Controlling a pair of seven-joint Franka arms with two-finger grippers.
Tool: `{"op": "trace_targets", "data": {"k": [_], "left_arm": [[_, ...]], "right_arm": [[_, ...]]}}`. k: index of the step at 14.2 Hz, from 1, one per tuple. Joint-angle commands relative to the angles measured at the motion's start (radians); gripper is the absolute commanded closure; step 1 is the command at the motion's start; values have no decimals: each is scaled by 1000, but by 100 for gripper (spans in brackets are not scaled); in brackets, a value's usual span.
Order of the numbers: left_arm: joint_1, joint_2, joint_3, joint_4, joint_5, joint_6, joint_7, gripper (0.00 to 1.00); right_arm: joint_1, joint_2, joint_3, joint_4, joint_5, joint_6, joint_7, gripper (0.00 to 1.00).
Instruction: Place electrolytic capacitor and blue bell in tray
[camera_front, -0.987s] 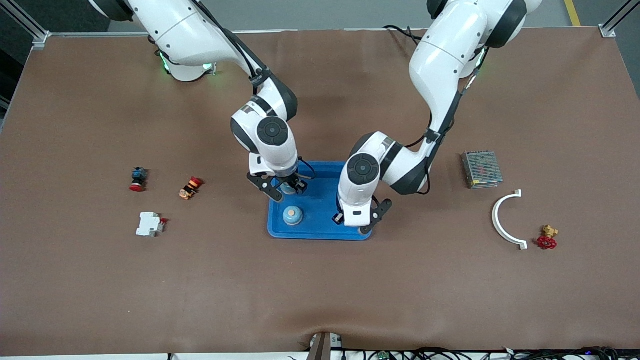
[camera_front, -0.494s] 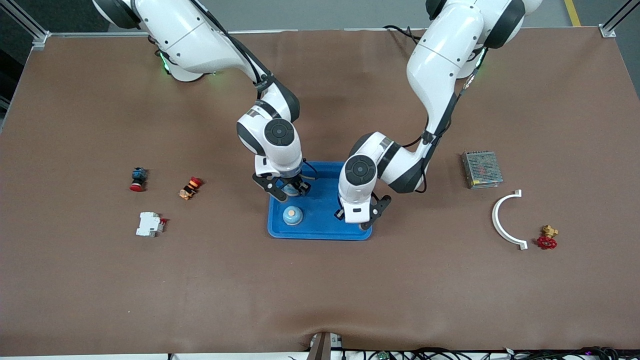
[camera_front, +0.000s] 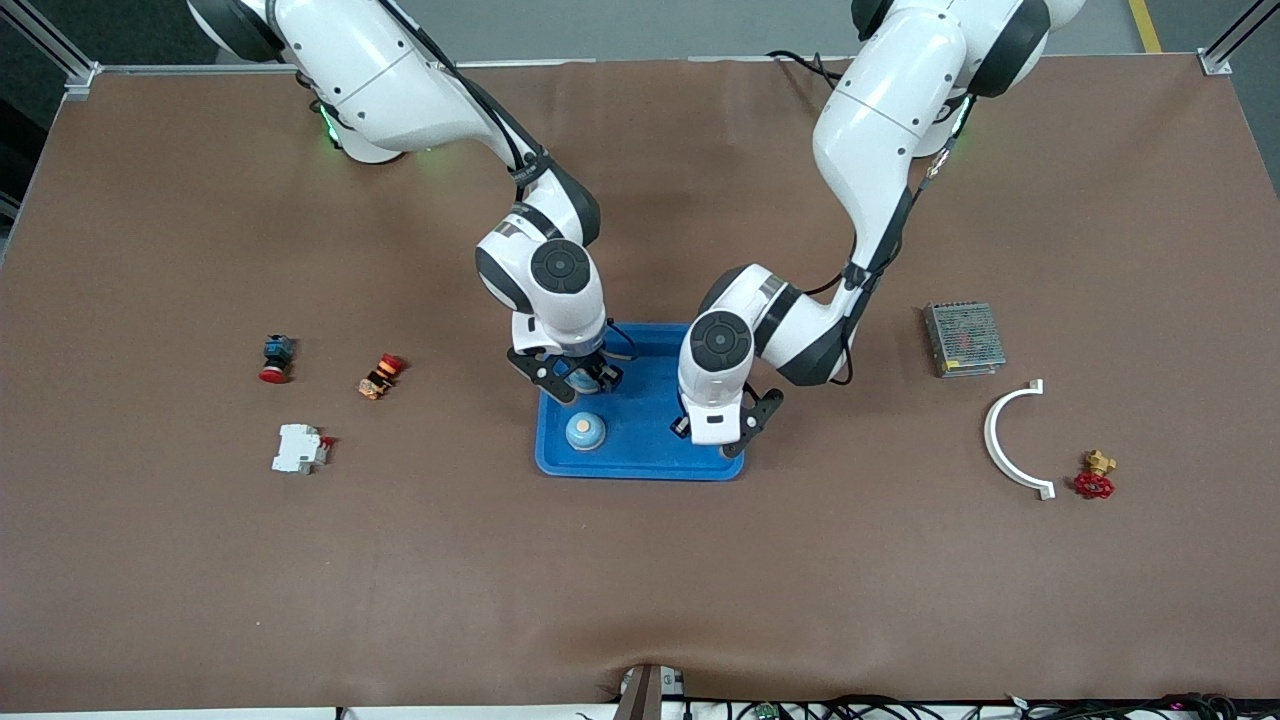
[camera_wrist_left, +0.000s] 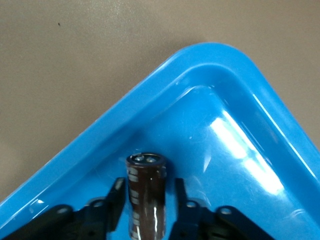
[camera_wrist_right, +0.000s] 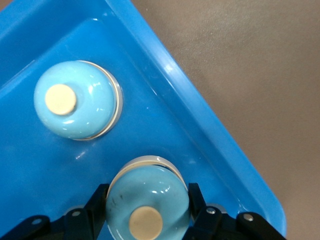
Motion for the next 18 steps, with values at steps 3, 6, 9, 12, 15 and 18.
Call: {"op": "trace_targets", "data": {"k": [3,6,9,12,15,18], "left_arm": [[-16,-58,13,7,22,-75,2,0],[-3,-94,13,41,19,-155,28,0],[7,-155,15,47,16,-236,86,0],[60,-242,12,44,5,-305,193,0],[143,-317,10,44,-19,-393,320,0],[250,-391,9,44,-42,-504,493,0]], "right_arm": [[17,2,-13,-12,-50,26,49,100],[17,14,-13,-12,-63,36,60,100],[17,20,-13,-12,-64,39,60,100],[17,20,-13,-11,-64,39,60,100],[17,20,-13,-8,-64,39,72,97],[15,20,-13,-4,-66,39,100,0]]}}
